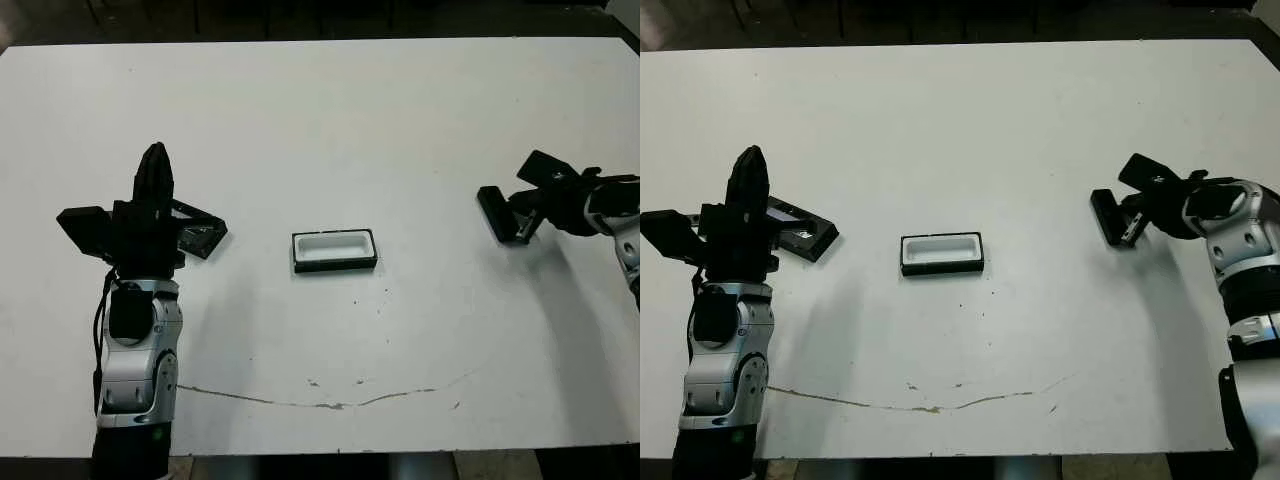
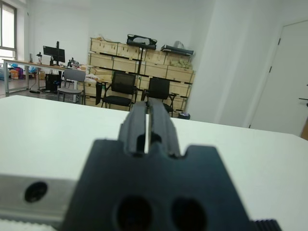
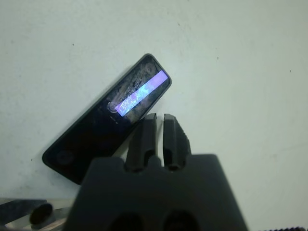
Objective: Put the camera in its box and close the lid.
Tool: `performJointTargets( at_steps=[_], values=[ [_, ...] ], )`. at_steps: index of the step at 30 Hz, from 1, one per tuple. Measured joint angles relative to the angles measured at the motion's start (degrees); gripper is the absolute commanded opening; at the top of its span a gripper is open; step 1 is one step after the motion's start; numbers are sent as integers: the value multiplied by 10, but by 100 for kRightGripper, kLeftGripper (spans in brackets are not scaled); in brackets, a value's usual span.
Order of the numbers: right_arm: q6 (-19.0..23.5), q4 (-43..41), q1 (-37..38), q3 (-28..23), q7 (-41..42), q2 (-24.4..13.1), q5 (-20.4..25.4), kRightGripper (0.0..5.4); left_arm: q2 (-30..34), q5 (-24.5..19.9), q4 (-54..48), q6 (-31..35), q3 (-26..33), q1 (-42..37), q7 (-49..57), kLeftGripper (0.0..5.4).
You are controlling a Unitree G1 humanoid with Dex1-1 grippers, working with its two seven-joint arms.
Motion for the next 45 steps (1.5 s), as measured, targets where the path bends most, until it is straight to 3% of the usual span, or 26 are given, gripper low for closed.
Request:
performJointTargets(
  at_steps=[16,34,45],
  values=[
    [0,-15,-5,8,5,20,3,0,-1,2,0,0,-2,4,1,1],
    [56,-146,31,25,48,29,7,0,-2,0,0,-1,-2,4,2,1],
    [53,-119,54,3,-74,25,-13,0,-2,3,0,-1,-1,4,2,1]
  ],
)
